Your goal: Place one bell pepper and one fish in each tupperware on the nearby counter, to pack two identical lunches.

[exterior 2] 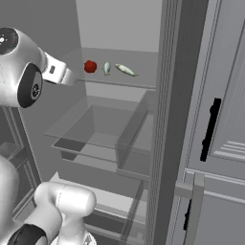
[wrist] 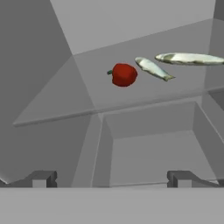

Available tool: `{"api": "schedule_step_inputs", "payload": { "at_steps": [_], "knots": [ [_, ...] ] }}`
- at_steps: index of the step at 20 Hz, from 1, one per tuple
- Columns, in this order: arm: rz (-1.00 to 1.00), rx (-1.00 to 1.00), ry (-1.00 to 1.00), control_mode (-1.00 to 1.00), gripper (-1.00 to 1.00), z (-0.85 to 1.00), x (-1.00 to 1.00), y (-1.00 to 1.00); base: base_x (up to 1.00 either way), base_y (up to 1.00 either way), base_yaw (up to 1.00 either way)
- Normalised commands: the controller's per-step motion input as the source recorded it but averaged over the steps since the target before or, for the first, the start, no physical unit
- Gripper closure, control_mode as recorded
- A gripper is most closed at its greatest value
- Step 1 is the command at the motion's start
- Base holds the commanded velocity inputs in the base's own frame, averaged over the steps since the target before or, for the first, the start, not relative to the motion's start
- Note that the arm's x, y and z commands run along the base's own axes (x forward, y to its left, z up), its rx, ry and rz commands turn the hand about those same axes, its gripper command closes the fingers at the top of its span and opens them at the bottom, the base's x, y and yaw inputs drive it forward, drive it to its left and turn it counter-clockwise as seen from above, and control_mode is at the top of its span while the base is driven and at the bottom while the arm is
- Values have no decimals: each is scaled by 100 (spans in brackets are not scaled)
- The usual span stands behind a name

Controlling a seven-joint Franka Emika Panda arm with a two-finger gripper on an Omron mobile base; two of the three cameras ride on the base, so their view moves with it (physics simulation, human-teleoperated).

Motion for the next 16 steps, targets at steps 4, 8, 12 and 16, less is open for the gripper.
{"api": "schedule_step_inputs", "payload": {
  "at_steps": [4, 8, 12, 16],
  "knots": [
    [0, 0, 4, -100, -100, 0, 86, -1, 0, 0, 0],
    [0, 0, 8, -100, -100, 1, 75, -23, 0, 0, 0],
    [0, 0, 11, -100, -100, 0, 81, -22, 0, 0, 0],
    [0, -1, 10, -100, -100, -5, 69, -2, 0, 0, 0]
  ]
}}
